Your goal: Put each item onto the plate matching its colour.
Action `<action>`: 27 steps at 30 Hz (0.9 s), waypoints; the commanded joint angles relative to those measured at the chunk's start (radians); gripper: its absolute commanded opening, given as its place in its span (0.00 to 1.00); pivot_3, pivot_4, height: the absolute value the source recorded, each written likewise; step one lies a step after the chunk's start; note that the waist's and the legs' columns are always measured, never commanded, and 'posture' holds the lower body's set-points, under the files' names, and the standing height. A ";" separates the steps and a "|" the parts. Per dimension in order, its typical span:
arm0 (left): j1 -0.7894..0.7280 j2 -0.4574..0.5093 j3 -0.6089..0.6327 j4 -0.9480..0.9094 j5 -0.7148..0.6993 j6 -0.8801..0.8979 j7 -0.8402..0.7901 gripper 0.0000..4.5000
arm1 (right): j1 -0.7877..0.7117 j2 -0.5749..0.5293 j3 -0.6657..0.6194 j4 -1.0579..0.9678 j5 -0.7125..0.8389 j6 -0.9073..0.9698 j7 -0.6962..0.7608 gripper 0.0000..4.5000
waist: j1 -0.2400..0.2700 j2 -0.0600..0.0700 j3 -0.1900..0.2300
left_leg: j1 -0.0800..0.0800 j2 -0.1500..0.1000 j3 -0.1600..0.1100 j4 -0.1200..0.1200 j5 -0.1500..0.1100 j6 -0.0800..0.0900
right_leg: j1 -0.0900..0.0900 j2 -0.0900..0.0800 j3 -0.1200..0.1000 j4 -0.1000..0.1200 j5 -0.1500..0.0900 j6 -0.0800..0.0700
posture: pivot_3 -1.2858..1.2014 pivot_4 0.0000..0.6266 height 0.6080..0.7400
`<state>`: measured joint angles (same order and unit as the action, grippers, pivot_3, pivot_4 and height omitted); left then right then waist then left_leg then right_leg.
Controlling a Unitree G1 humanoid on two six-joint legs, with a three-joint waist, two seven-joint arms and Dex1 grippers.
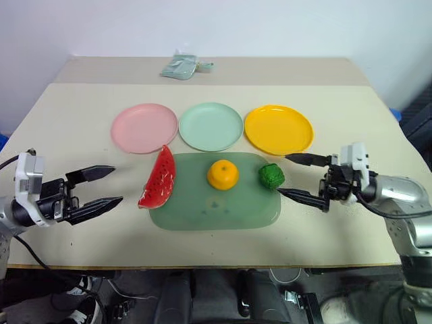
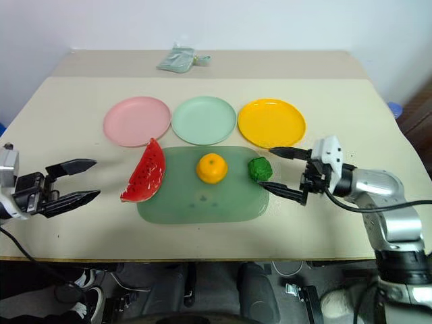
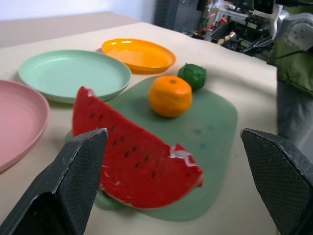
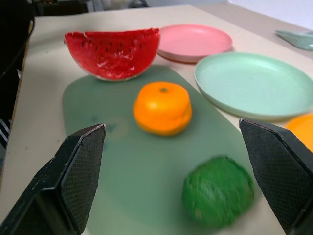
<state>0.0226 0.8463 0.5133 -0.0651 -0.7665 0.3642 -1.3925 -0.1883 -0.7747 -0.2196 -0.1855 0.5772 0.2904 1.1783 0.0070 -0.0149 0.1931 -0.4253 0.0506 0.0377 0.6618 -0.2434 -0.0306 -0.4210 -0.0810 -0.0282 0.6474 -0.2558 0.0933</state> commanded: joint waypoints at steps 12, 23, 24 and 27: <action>-0.124 0.051 0.084 -0.255 -0.200 0.374 0.478 1.00 | -0.116 -0.004 0.027 0.035 0.007 -0.008 0.018 0.99 | 0.004 -0.001 0.000 | -0.001 -0.001 -0.001 0.000 0.000 0.000 | 0.001 -0.001 0.000 0.000 0.002 0.003 | 0.52 0.24 1.00; -0.320 -0.012 -0.069 -0.521 -0.315 0.716 1.208 1.00 | -0.231 0.040 0.111 0.132 -0.032 -0.040 0.049 0.99 | 0.007 -0.001 0.000 | 0.000 -0.001 -0.003 0.001 0.000 0.000 | 0.003 0.000 0.000 0.001 0.002 0.003 | 0.52 0.24 1.00; -0.342 -0.026 -0.077 -0.525 -0.346 0.753 1.269 1.00 | -0.237 0.043 0.117 0.141 -0.034 -0.042 0.059 0.99 | 0.006 -0.001 0.000 | 0.000 -0.001 -0.003 0.002 0.000 0.000 | 0.003 0.000 0.000 0.000 0.002 0.003 | 0.52 0.24 1.00; -0.363 -0.071 -0.091 -0.570 -0.443 0.844 1.478 1.00 | -0.261 0.069 0.139 0.168 -0.052 -0.063 0.062 0.99 | 0.004 -0.001 0.000 | 0.000 -0.001 -0.004 0.002 0.000 0.000 | 0.003 0.000 0.000 0.000 0.002 0.003 | 0.52 0.24 1.00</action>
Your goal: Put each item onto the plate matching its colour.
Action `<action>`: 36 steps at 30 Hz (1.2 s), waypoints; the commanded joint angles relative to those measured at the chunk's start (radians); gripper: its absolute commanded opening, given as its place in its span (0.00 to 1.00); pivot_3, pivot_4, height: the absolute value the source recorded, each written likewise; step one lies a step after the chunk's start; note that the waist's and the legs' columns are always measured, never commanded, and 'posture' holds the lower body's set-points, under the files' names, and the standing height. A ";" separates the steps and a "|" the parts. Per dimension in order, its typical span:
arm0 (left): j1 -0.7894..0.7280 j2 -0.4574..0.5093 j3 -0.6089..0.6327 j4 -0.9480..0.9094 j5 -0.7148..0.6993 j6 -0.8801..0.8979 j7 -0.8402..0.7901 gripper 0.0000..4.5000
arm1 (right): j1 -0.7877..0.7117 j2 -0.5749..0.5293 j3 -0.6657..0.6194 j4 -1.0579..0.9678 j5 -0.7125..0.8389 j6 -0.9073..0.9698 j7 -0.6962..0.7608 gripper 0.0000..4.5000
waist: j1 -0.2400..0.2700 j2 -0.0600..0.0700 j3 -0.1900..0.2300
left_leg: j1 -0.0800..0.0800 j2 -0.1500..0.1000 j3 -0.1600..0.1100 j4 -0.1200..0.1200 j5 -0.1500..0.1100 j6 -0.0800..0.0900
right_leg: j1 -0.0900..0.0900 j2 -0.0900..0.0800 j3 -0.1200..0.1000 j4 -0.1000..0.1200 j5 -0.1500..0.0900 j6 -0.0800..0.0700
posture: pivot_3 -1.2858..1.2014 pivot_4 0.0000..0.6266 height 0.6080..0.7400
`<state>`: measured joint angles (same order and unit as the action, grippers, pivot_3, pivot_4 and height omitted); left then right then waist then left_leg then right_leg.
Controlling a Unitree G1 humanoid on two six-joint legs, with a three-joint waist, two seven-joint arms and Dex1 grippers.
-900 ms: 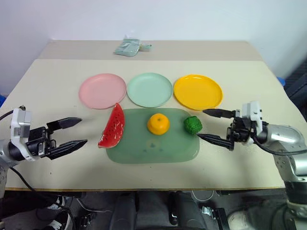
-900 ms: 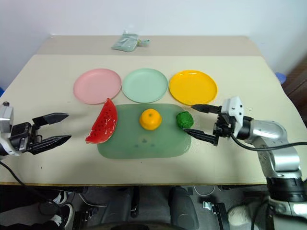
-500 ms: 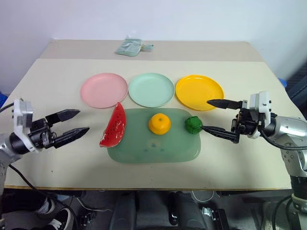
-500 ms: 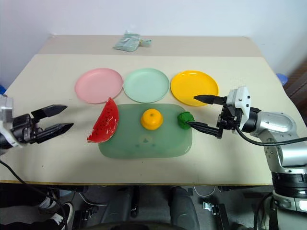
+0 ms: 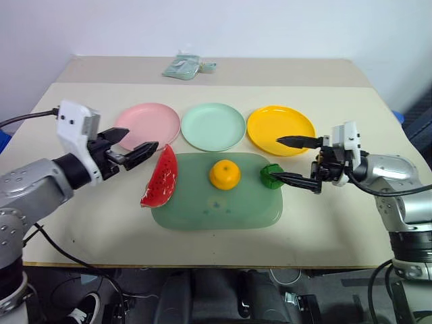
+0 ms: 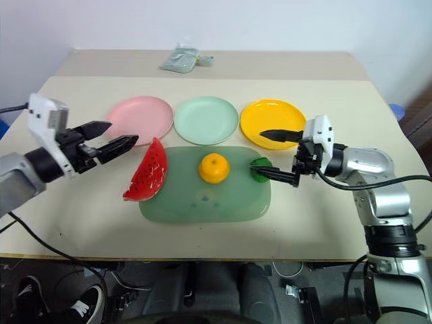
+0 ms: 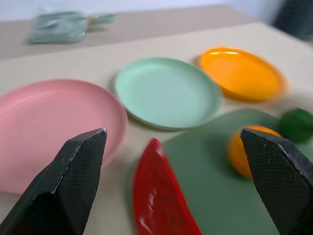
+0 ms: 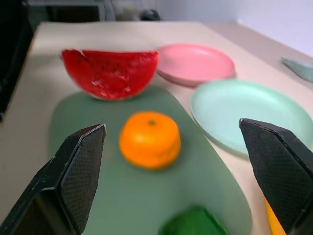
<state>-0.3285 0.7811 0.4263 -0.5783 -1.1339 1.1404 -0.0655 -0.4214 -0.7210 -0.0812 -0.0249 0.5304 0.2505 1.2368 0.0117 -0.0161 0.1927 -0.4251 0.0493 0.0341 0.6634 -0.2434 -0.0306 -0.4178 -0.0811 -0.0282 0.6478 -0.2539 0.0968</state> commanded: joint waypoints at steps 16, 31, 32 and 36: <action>-0.090 -0.112 -0.199 -0.054 -0.175 0.219 0.603 1.00 | -0.047 0.023 0.008 -0.002 -0.011 -0.016 0.002 0.99 | 0.000 0.000 0.000 | 0.001 -0.001 -0.001 0.000 0.000 0.000 | 0.001 0.000 -0.001 0.000 0.000 0.000 | 0.52 0.24 1.00; -0.045 -0.142 -0.330 -0.025 0.075 0.181 0.518 1.00 | 0.004 -0.005 -0.020 -0.052 0.001 0.003 -0.032 0.99 | 0.002 0.000 0.000 | 0.001 -0.001 -0.001 0.000 0.000 -0.001 | 0.002 0.000 -0.001 0.000 0.000 0.000 | 0.52 0.24 1.00; -0.039 -0.154 -0.334 -0.021 0.091 0.176 0.506 1.00 | 0.005 -0.008 -0.022 -0.053 0.001 0.005 -0.035 0.99 | 0.002 0.000 0.000 | 0.001 -0.001 -0.001 0.000 0.000 -0.001 | 0.002 0.000 -0.001 0.000 0.000 0.000 | 0.52 0.24 1.00; -0.021 -0.183 -0.352 -0.010 0.171 0.154 0.449 0.81 | 0.006 -0.013 -0.024 -0.054 -0.001 0.005 -0.039 1.00 | 0.001 0.000 0.000 | 0.001 -0.001 -0.001 0.000 0.000 -0.001 | 0.002 0.000 -0.001 0.000 0.000 0.000 | 0.52 0.24 1.00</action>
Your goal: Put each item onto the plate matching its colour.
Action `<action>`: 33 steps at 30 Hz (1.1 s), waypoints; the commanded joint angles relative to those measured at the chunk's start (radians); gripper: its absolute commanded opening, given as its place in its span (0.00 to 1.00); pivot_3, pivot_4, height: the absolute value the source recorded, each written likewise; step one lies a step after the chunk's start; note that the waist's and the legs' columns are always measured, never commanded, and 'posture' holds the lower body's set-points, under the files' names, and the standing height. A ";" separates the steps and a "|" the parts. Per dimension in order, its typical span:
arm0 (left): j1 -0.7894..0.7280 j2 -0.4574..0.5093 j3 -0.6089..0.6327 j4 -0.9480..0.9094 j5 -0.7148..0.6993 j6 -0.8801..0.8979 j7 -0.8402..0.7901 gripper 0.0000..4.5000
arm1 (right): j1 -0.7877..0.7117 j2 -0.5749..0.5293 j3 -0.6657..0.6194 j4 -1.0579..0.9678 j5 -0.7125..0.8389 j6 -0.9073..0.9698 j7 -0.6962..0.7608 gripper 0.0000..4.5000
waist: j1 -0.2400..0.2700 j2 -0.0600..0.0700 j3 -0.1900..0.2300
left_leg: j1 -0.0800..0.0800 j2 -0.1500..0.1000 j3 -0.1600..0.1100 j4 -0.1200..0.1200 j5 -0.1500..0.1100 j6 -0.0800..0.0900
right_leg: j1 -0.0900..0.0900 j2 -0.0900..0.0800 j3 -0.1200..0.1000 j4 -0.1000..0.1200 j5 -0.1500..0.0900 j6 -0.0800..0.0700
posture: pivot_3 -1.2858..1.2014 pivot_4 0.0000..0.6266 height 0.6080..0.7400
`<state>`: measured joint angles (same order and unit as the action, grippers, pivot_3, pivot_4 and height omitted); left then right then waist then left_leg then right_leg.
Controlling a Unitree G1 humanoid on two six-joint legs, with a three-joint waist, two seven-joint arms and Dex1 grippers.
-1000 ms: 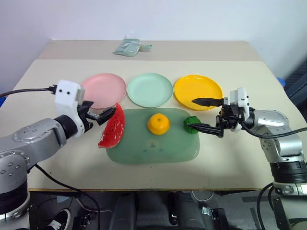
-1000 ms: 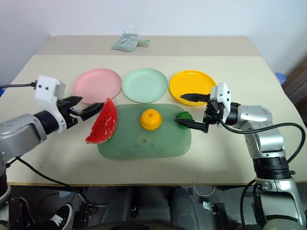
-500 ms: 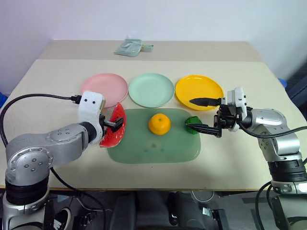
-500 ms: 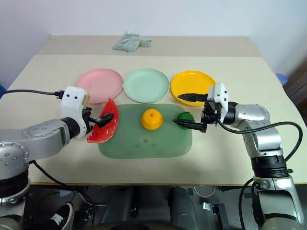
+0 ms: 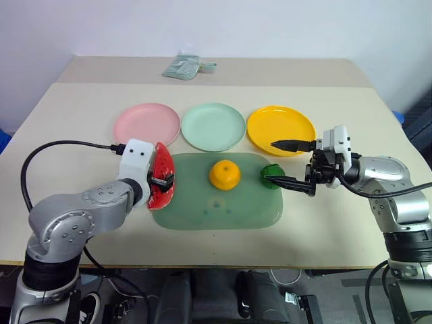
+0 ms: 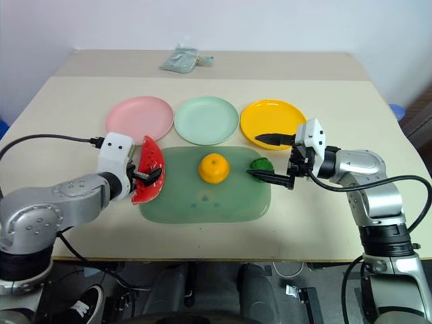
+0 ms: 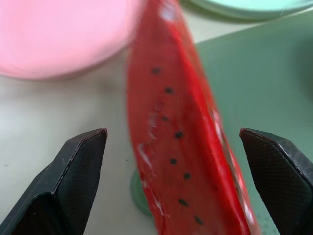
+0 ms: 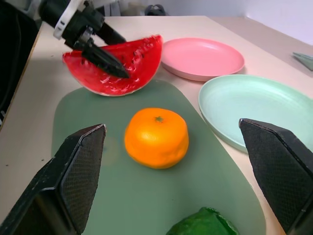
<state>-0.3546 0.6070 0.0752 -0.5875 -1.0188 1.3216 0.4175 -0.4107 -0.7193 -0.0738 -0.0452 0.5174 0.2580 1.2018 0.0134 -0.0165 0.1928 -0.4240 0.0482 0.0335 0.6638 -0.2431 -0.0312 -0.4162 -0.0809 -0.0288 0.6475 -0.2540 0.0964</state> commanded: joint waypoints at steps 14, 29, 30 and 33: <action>-0.031 0.025 -0.029 -0.044 0.266 -0.178 -0.320 0.34 | -0.022 -0.004 -0.018 -0.009 -0.004 -0.019 -0.010 1.00 | 0.000 0.000 0.000 | 0.000 0.000 0.000 0.000 0.000 0.000 | 0.000 0.000 0.000 0.000 0.000 0.000 | 0.52 0.24 1.00; -0.407 0.015 -0.082 0.736 0.694 -0.767 -0.620 0.34 | -0.160 0.177 0.032 -0.002 -0.057 -0.063 -0.159 1.00 | 0.001 0.000 0.000 | -0.001 0.000 0.001 0.000 0.000 0.000 | -0.001 0.001 -0.001 0.000 0.000 0.000 | 0.52 0.24 1.00; -0.435 -0.004 -0.072 0.819 0.704 -0.803 -0.632 0.34 | -0.171 0.189 0.027 0.006 -0.063 -0.065 -0.181 1.00 | 0.002 0.000 0.000 | -0.001 0.000 0.001 0.000 0.000 0.000 | -0.001 0.001 -0.001 -0.001 0.000 0.000 | 0.52 0.24 1.00; -0.495 -0.038 -0.064 0.973 0.743 -0.886 -0.670 0.34 | -0.192 0.210 0.021 0.032 -0.088 -0.087 -0.229 1.00 | 0.000 0.000 0.000 | -0.002 0.000 0.002 0.000 0.000 0.000 | -0.002 0.000 -0.001 -0.002 0.000 0.001 | 0.52 0.24 1.00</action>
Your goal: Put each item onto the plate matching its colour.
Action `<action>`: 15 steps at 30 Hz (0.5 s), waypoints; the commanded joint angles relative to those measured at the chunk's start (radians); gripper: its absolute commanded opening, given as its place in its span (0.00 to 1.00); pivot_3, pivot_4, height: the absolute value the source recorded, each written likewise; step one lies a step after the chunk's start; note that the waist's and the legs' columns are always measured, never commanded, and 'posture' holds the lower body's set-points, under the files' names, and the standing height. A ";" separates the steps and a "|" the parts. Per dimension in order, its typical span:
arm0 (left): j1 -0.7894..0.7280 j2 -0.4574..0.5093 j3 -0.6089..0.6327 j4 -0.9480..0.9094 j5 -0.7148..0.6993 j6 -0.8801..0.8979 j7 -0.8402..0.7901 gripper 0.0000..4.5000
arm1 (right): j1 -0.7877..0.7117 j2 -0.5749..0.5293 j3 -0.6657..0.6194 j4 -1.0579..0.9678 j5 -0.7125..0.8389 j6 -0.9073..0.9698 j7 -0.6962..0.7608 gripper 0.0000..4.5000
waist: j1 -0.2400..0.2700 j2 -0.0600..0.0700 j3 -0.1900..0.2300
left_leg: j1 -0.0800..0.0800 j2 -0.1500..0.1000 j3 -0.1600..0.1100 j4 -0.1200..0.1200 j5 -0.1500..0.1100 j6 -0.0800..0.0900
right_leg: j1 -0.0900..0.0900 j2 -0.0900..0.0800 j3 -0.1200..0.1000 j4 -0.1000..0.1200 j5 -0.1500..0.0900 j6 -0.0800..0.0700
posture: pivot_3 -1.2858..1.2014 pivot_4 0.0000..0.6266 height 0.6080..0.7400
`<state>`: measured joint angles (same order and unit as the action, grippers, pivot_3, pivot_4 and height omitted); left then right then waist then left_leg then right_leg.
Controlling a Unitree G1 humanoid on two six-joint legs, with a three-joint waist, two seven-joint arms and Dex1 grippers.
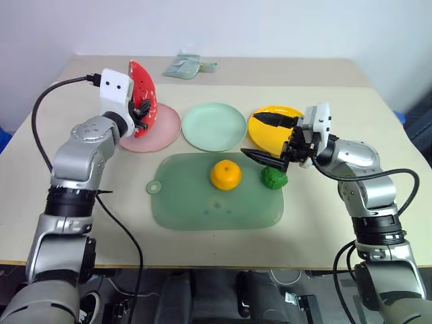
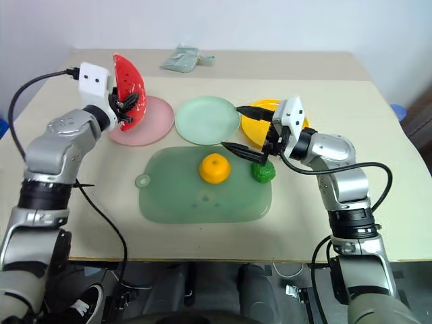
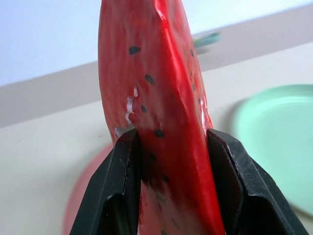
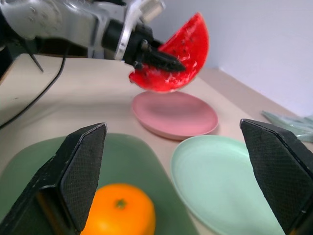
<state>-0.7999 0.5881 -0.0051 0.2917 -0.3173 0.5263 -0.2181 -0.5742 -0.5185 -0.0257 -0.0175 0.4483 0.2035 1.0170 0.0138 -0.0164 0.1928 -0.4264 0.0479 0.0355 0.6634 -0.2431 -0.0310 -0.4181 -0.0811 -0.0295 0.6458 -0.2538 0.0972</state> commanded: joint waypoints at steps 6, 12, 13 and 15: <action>-0.135 -0.066 -0.012 0.289 0.144 -0.186 -0.068 0.34 | -0.001 -0.003 -0.022 0.001 -0.034 -0.047 -0.045 1.00 | -0.002 0.000 0.000 | -0.001 0.000 0.000 0.000 0.000 0.000 | -0.001 0.000 0.000 0.001 0.000 0.000 | 0.52 0.24 1.00; -0.130 -0.084 0.009 0.343 0.178 -0.218 -0.086 0.62 | 0.015 -0.018 -0.024 -0.004 -0.034 -0.049 -0.038 1.00 | -0.003 0.000 0.000 | 0.000 0.000 0.000 0.000 0.000 0.000 | -0.002 0.000 0.000 0.002 0.000 0.000 | 0.52 0.24 1.00; -0.128 -0.083 0.008 0.343 0.193 -0.228 -0.074 0.74 | 0.018 -0.019 -0.025 -0.007 -0.033 -0.049 -0.038 1.00 | -0.003 0.000 0.000 | 0.000 0.000 0.000 0.000 0.000 0.000 | -0.002 0.000 0.000 0.002 0.000 0.000 | 0.52 0.24 1.00; -0.130 -0.097 0.055 0.326 0.151 -0.202 -0.085 0.96 | 0.019 -0.020 -0.022 -0.005 -0.035 -0.051 -0.037 1.00 | -0.003 0.000 0.000 | -0.001 0.000 0.000 0.000 0.000 0.000 | -0.002 0.000 0.000 0.002 0.000 0.000 | 0.52 0.24 1.00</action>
<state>-0.9143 0.4885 0.0066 0.6542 -0.1499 0.3329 -0.3024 -0.5552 -0.5286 -0.0273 0.0056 0.4068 0.1686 0.9785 0.0109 -0.0166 0.1929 -0.4270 0.0482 0.0358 0.6632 -0.2431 -0.0310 -0.4198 -0.0810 -0.0296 0.6476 -0.2537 0.0973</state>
